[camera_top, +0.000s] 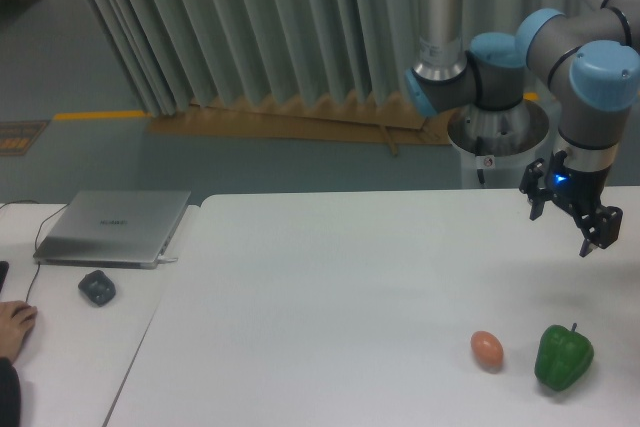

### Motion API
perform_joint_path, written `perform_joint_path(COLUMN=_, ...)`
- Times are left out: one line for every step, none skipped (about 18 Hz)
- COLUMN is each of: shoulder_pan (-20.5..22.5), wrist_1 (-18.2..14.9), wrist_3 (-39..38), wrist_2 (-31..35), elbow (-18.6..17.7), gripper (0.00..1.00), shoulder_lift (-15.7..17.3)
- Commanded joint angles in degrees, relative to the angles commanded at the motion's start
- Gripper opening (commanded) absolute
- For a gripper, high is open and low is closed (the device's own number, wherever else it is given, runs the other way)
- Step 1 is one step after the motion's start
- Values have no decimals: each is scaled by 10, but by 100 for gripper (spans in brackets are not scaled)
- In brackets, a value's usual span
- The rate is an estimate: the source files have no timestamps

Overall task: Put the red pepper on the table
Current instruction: 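Raise the open gripper and move it away from the table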

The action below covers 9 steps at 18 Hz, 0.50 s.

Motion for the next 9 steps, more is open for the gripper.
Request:
perform_joint_path(shoulder_pan=0, wrist_1=1, wrist_3=1, wrist_2=0, elbow=0, gripper=100, shoulder_lift=1)
perform_joint_path(shoulder_pan=0, wrist_1=0, wrist_3=1, wrist_2=0, elbow=-1, gripper=100, shoulder_lift=1)
perform_joint_path(shoulder_pan=0, wrist_1=0, wrist_3=0, wrist_2=-1, elbow=-3, gripper=100, shoulder_lift=2)
perform_joint_path(shoulder_pan=0, wrist_1=0, wrist_3=1, wrist_2=-1, elbow=-6, gripper=100, shoulder_lift=3)
perform_joint_path(shoulder_pan=0, wrist_1=2, wrist_3=0, wrist_2=0, elbow=-11, gripper=100, shoulder_lift=3)
perform_joint_path(shoulder_pan=0, wrist_1=2, wrist_3=0, wrist_2=2, elbow=-13, gripper=100, shoulder_lift=2)
perform_joint_path(shoulder_pan=-1, wrist_1=1, wrist_3=-3, wrist_2=6, elbow=-13, gripper=100, shoulder_lift=2)
perform_joint_path(shoulder_pan=-1, wrist_1=3, wrist_3=-3, wrist_2=24, elbow=-13, gripper=100, shoulder_lift=2)
perform_joint_path(shoulder_pan=-1, wrist_1=3, wrist_3=-3, wrist_2=36, elbow=-13, gripper=100, shoulder_lift=1)
